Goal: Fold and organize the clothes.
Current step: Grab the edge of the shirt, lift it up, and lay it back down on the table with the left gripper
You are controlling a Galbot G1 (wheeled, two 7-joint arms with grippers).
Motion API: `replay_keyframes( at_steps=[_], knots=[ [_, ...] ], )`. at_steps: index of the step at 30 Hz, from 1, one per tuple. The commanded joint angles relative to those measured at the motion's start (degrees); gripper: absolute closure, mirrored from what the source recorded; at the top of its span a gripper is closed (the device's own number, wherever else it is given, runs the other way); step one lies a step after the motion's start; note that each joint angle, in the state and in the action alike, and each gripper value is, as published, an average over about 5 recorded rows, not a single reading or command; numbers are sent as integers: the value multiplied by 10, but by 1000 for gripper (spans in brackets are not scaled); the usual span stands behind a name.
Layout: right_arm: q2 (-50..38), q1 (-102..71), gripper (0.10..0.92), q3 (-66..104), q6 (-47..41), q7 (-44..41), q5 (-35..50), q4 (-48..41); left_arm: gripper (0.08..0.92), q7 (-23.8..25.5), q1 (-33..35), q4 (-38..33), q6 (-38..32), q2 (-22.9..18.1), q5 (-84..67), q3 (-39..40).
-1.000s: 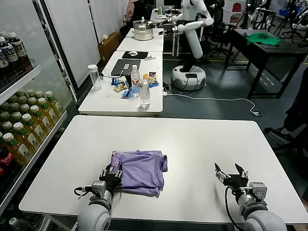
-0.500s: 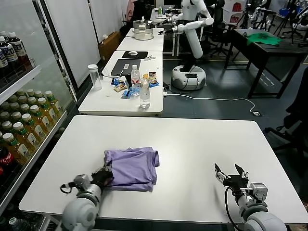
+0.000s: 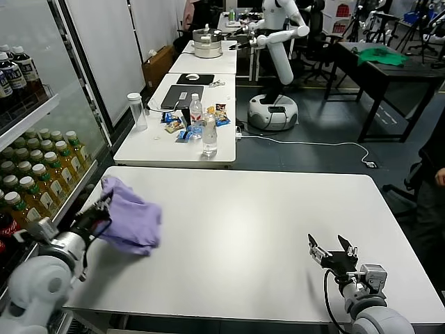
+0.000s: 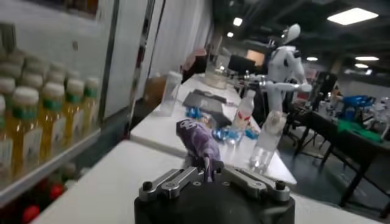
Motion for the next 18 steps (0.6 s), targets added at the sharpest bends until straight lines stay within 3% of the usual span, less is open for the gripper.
replay_keyframes(
  at_steps=[1, 8, 13, 18],
  knots=[
    [9, -3, 203, -1, 1, 0, -2, 5, 881, 16, -12, -65, 31, 24, 153, 112],
    [16, 0, 203, -2, 2, 0, -3, 3, 881, 16, -98, 67, 39, -88, 378, 340],
    [17, 1, 203, 1, 2, 0, -3, 4, 881, 3, -168, 114, 44, -152, 421, 433],
    [16, 1, 203, 4, 2, -1, -3, 3, 881, -12, -213, 139, 44, -188, 419, 483]
  ],
)
